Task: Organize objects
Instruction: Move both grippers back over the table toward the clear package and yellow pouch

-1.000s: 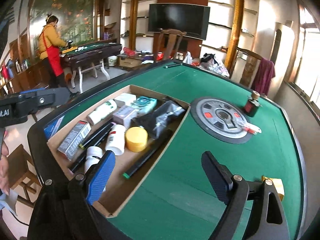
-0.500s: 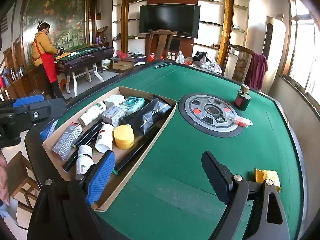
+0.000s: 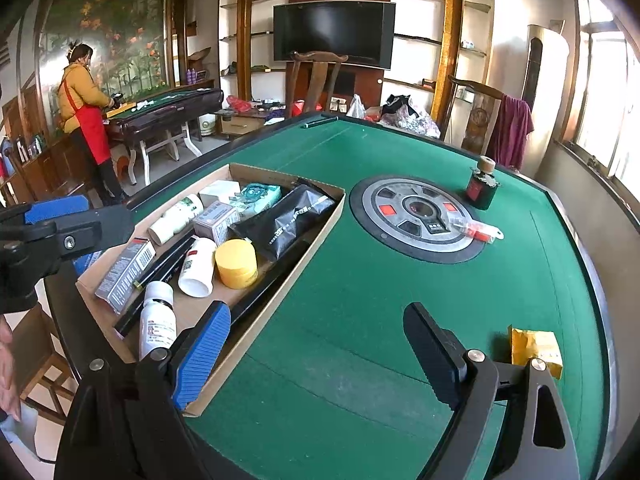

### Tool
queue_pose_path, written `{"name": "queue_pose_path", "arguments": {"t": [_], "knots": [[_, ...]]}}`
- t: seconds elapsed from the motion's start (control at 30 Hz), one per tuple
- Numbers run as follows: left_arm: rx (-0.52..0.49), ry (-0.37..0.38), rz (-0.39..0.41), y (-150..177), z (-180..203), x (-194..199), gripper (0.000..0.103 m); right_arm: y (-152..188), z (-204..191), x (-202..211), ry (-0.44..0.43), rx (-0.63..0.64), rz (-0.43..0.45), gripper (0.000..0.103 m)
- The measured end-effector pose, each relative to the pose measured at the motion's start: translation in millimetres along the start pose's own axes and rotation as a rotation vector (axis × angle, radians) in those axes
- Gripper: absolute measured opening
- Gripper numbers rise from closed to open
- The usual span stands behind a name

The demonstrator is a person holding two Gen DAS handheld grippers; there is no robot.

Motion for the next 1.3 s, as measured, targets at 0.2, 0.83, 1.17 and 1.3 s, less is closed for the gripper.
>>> {"name": "queue_pose_path", "arguments": {"t": [0.2, 0.83, 1.17, 1.3], "knots": [[-0.004, 0.006, -0.017, 4.7, 5.6, -5.5, 0.091, 3.4, 2.5, -2.1, 0.001, -0.004, -0.010, 0.092], [0.004, 0.095, -0.075, 18.8, 24.4, -19.7, 0.092, 27.6, 159.9, -23.8, 0.100, -0.237, -0.107, 0.092], [0.010, 0.140, -0.176, 38.3, 35.7, -48.3, 0.092, 24.3, 274.7, -114.0, 0.065, -0.491, -0.215, 0.092], [0.009, 0.127, -0.185, 38.9, 31.9, -52.1, 0.092, -6.5, 275.0, -160.4, -0.021, -0.461, -0.208, 0.092]]}}
Point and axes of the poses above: each gripper's, at about its wrist camera, not at the fingertips, and x roughly against the way its jaws point, z to its right, y to its underside, the point moved 10 cm from there along -x, roughly the way its jaws point, and after that the axes turned 15 degrees about x, right-handed, at the moved point
